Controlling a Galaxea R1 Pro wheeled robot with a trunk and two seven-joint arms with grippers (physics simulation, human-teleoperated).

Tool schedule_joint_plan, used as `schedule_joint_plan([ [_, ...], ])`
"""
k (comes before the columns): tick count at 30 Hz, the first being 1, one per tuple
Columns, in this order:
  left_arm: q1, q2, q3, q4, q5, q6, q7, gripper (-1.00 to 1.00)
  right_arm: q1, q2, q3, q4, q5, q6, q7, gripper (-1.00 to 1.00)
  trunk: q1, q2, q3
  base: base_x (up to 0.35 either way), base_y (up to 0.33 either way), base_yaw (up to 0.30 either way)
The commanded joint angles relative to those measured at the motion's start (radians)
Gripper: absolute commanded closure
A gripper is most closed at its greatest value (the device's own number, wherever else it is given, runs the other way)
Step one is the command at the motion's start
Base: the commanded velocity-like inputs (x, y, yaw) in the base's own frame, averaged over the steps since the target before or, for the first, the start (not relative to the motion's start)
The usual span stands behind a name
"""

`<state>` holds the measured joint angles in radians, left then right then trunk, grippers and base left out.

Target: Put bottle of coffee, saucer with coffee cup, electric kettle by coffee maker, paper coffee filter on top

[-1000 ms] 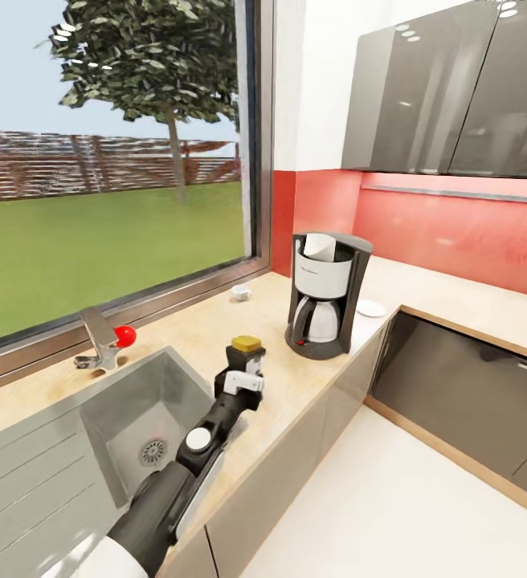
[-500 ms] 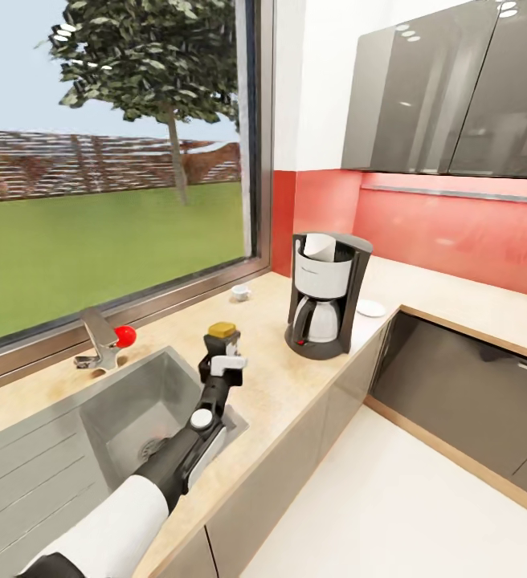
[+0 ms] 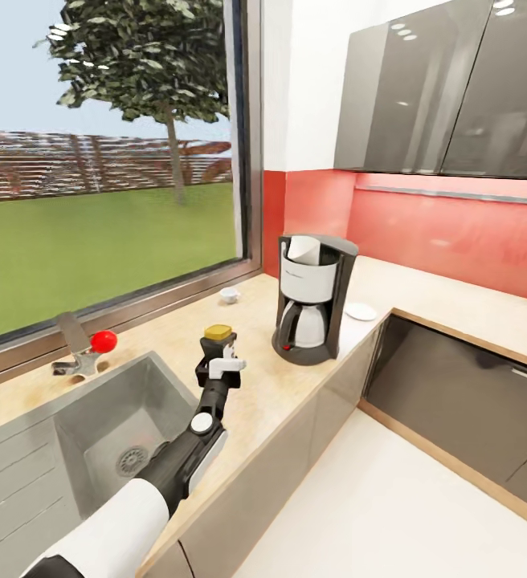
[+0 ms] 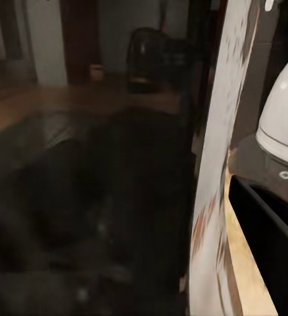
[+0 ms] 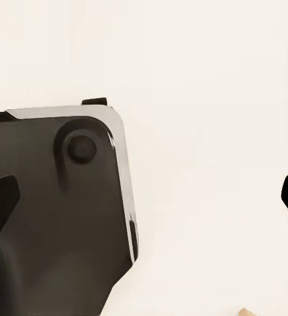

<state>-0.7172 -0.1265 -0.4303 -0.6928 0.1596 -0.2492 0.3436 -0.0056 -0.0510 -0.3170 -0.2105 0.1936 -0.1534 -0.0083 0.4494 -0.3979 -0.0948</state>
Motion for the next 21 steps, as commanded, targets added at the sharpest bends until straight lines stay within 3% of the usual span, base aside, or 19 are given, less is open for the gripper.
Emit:
schedule_joint_plan([
  [1,-0.002,0.001,-0.006,0.001,0.009,-0.005,0.009,1.00,-0.001,0.000,-0.007,0.000,0.010,-0.003,-0.001,-1.00,0.001,-0.002,-0.002,0.011,-0.269,0.000],
  [6,-0.002,0.003,-0.002,0.001,0.008,-0.005,0.009,1.00,-0.001,0.000,-0.008,0.000,0.010,-0.003,0.000,-1.00,0.001,-0.002,-0.002,0.003,-0.272,0.000],
  [12,-0.002,0.013,-0.001,0.001,0.008,-0.007,0.077,1.00,-0.001,0.002,-0.007,0.000,0.009,-0.003,0.001,-1.00,0.001,-0.002,-0.002,0.045,-0.140,0.000],
  [17,-0.002,0.016,0.058,0.001,0.006,-0.009,0.081,1.00,-0.001,0.002,-0.007,0.000,0.010,-0.003,0.001,-1.00,0.001,-0.002,-0.002,0.006,-0.009,0.000],
  [21,-0.001,0.016,0.076,0.001,0.002,-0.010,0.081,1.00,-0.001,0.002,-0.007,0.000,0.010,-0.003,0.001,-1.00,0.001,-0.002,-0.002,0.057,-0.001,0.000],
])
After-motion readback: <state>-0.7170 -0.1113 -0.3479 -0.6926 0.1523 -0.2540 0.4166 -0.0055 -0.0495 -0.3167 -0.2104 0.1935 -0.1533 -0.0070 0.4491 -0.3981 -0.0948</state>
